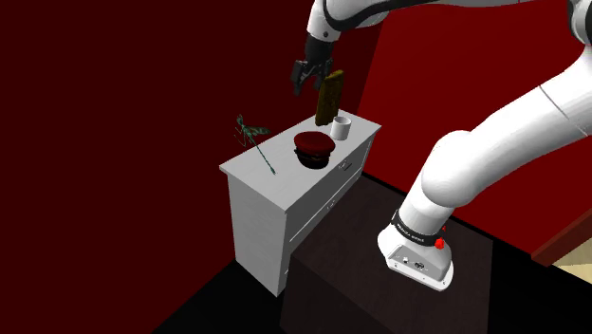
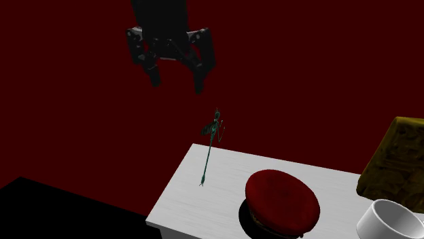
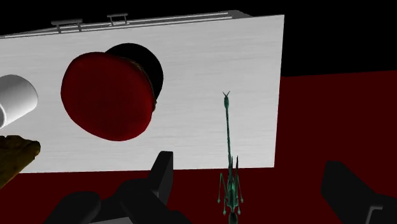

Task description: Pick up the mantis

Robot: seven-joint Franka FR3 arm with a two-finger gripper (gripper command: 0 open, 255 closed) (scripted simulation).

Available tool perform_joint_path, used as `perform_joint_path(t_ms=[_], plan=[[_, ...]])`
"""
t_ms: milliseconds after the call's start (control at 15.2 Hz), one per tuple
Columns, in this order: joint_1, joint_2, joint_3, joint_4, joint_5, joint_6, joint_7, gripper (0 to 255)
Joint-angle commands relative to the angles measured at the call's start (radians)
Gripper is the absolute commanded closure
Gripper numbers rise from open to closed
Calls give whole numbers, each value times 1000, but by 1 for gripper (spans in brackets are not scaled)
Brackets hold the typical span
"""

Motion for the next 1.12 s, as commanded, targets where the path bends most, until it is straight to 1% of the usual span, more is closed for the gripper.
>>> perform_joint_path(t_ms=[0,264,594,924,1056], plan=[[4,70,0,10,-1,64,-5,0],[10,210,-4,38,-1,180,-21,0],[16,395,-7,104,2,303,-42,0],[19,585,-6,204,7,399,-63,0],[19,618,-6,215,8,422,-65,0]])
